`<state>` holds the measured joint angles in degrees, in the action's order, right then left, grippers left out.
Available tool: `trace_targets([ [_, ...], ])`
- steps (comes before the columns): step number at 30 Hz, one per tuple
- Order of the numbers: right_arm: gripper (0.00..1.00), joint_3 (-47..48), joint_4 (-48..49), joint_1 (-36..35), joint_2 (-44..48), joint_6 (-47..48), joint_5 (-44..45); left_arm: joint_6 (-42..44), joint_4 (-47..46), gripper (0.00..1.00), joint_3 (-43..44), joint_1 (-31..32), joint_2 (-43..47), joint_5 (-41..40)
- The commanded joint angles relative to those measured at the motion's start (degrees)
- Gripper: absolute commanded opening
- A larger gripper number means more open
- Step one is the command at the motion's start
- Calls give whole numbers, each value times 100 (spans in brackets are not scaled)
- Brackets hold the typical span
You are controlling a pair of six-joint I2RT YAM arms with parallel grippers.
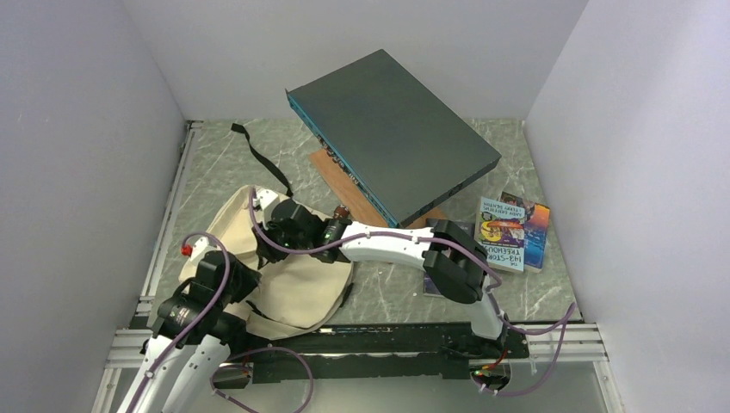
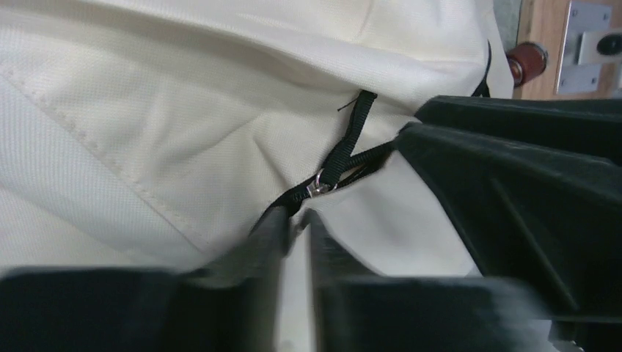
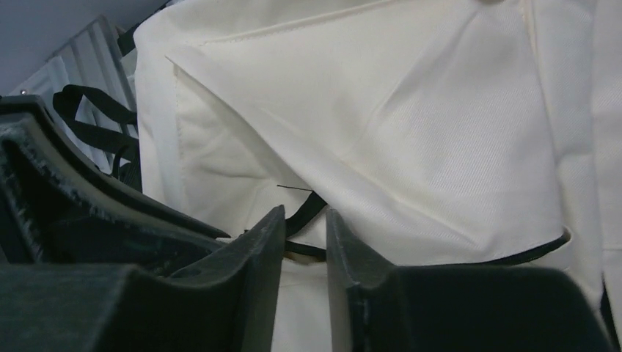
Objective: Pack the student bag
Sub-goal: Zip the student bag at the center of the board.
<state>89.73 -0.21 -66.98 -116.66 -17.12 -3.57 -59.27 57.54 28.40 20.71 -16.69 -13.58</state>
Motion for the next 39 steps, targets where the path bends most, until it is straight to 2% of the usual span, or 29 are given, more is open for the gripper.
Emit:
trace_targets([
  [1,36,189,-205,-5,38,-431,75,263,-374,44,535,-12,46,494],
  [3,41,258,-421,-15,43,-689,286,454,-291,61,814,-13,95,477],
  [5,45,272,-503,-60,55,-1013,467,781,-63,73,1218,-6,141,263],
  [10,52,538,-861,-332,-67,-1885,1059,1902,203,85,2384,-7,278,-258],
  [15,54,1558,-1798,-661,-742,-2075,1929,2672,112,92,2779,-8,658,-791],
  [19,53,2182,-2532,-810,-1199,-2332,2745,2768,106,94,2833,-10,942,-930],
  [26,54,3258,-3410,-1018,-1843,-2054,3525,2713,185,96,2668,-10,1358,-856],
  [32,54,3315,-3424,-1045,-1635,-1679,3635,2704,285,99,2511,-6,1571,-946],
  [39,53,2923,-3241,-1024,-1365,-1722,3694,2611,5,100,2178,-6,1821,-722],
])
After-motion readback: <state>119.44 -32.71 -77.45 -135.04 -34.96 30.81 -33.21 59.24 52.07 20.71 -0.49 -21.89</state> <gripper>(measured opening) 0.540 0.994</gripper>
